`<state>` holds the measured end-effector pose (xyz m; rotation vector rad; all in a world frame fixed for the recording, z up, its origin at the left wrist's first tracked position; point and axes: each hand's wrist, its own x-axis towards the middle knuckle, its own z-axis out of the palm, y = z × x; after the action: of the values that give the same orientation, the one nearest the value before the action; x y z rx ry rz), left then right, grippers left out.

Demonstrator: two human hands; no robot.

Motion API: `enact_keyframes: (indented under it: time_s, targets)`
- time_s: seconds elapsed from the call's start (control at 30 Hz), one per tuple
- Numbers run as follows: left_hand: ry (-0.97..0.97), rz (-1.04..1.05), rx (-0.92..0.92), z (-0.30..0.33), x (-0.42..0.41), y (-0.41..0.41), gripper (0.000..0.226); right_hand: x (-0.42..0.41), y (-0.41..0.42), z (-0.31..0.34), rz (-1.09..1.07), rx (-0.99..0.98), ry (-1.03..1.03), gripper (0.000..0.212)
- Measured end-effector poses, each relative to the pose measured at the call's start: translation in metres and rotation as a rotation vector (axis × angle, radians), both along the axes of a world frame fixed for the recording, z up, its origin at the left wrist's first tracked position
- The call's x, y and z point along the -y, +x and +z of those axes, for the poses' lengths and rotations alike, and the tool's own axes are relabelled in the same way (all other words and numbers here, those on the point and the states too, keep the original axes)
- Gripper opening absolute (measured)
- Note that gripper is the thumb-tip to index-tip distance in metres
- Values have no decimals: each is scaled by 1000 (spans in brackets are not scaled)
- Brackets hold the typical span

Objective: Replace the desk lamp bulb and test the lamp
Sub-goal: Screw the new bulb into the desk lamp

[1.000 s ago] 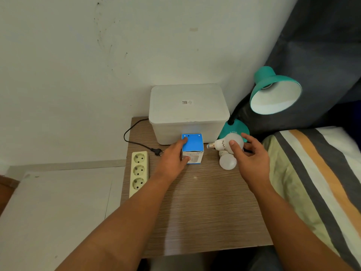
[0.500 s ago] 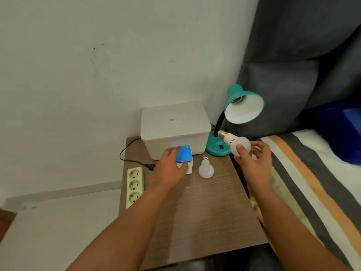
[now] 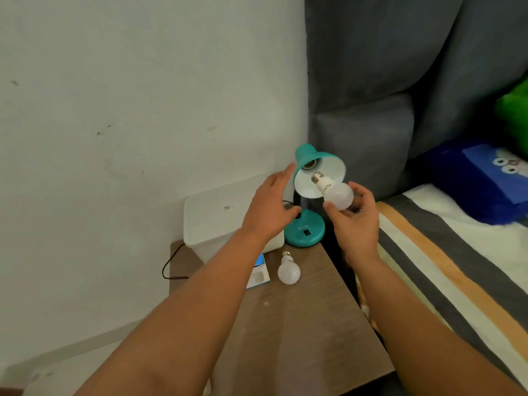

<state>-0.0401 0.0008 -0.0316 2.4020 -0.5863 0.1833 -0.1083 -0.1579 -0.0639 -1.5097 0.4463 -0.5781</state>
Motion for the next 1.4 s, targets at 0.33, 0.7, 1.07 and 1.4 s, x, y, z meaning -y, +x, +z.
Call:
enact_keyframes:
  time_s: [0.33, 0.7, 1.07, 1.4]
  targets:
    - [238, -186, 63, 11, 11, 47, 113, -7, 51, -6, -86, 16, -110, 58]
    - [308, -292, 199, 11, 10, 66, 99, -14, 64, -7, -117, 7, -377, 64]
    - [279, -292, 211, 13, 11, 64, 89, -14, 68, -7, -23, -89, -351, 74]
    - [311, -239, 191, 14, 15, 61, 86, -18, 70, -1, -69, -105, -199, 50]
